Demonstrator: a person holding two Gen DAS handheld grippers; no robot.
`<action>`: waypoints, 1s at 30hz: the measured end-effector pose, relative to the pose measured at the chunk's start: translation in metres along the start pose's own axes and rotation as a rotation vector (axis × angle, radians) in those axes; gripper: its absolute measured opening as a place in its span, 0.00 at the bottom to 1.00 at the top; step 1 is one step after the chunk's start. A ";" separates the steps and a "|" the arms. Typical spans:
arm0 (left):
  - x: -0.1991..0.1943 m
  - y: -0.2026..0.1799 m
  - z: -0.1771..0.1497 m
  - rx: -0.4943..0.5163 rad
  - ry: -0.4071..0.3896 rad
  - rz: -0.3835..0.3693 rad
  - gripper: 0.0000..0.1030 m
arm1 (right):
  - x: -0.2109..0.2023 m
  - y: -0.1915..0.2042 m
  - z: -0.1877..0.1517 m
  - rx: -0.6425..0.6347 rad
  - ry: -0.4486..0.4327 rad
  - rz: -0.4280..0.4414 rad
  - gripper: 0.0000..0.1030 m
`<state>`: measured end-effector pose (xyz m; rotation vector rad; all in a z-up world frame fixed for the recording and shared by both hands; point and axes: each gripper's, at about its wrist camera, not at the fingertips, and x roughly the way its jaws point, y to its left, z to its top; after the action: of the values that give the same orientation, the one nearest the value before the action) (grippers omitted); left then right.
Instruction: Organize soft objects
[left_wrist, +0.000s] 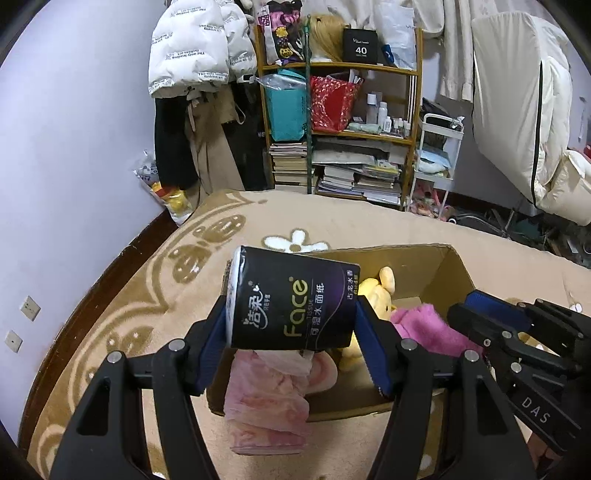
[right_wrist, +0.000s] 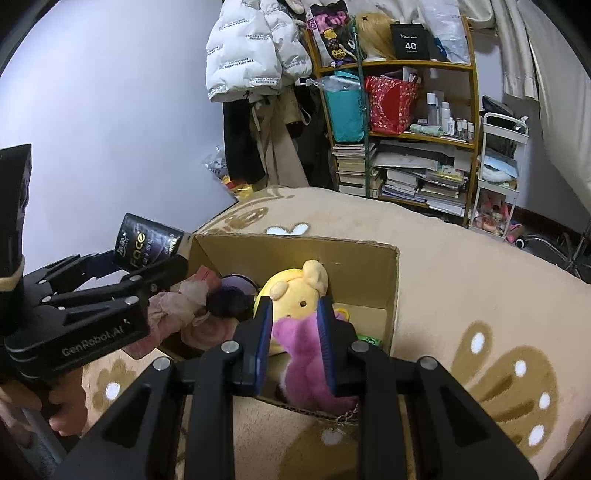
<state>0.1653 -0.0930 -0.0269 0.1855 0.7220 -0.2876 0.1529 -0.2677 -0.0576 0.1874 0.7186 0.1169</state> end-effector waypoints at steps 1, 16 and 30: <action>0.000 -0.001 0.000 0.002 0.000 0.005 0.63 | 0.000 0.001 -0.001 0.001 0.001 0.002 0.25; -0.021 0.021 -0.004 -0.083 -0.002 0.022 0.93 | -0.029 0.004 -0.001 0.028 -0.026 -0.004 0.49; -0.095 0.035 -0.025 -0.056 -0.082 0.114 0.98 | -0.093 0.022 -0.004 0.010 -0.110 -0.045 1.00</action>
<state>0.0928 -0.0351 0.0207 0.1600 0.6356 -0.1649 0.0796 -0.2612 0.0043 0.1857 0.6134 0.0598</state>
